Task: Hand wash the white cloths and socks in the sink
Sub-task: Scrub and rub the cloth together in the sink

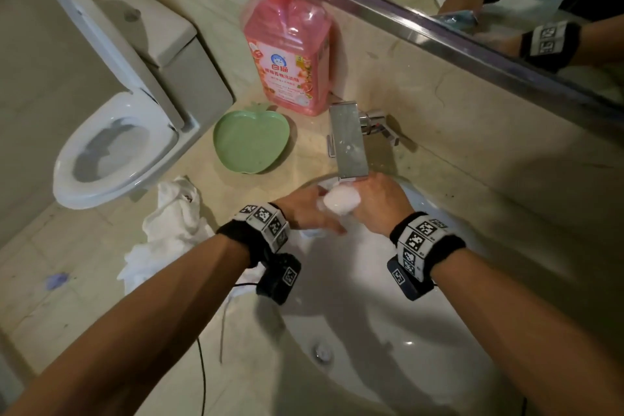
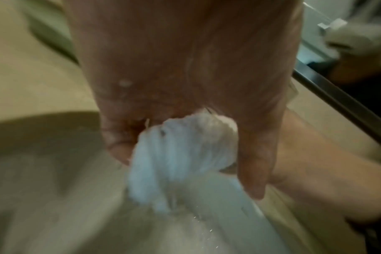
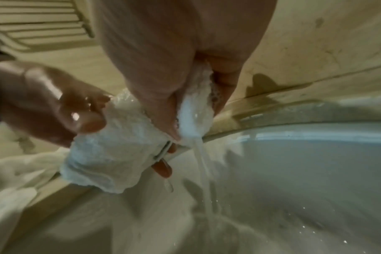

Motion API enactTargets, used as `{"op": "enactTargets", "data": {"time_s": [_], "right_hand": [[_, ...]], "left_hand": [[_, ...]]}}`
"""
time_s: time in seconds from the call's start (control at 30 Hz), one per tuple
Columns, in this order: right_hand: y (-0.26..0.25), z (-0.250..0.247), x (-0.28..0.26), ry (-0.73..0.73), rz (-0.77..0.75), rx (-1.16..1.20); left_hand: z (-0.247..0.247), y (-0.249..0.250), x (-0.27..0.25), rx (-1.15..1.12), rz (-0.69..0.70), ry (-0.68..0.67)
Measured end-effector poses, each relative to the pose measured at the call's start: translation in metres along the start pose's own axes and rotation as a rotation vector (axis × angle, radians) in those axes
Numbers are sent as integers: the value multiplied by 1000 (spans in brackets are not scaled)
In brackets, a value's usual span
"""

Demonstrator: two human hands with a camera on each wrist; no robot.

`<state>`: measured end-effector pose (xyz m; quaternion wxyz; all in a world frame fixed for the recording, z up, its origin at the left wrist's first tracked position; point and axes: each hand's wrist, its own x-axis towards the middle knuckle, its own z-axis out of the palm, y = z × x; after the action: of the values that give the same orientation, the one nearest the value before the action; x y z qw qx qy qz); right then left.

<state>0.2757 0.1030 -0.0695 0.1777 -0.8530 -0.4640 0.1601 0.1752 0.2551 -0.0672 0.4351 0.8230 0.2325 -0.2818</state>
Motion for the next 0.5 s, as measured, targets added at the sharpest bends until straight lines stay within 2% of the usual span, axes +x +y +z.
{"op": "enactTargets", "data": {"time_s": [0.07,0.13,0.23,0.3,0.33,0.37,0.5], "right_hand": [[-2,3,-2,19,14,-25],[1,2,-3,-21,45,21],[14,-1,-4,-183,203,386],[19,-2,-6,-293,364,679],[19,-2,-6,-318,395,728],[19,-1,-4,-317,383,696],[14,1,9,-248,293,314]], "left_hand": [[4,4,7,53,-10,-1],[9,9,10,150,71,117],[15,14,12,230,219,237],[17,19,14,353,271,300],[17,22,14,403,275,321],[18,26,15,447,269,338],[15,42,15,648,236,351]]}}
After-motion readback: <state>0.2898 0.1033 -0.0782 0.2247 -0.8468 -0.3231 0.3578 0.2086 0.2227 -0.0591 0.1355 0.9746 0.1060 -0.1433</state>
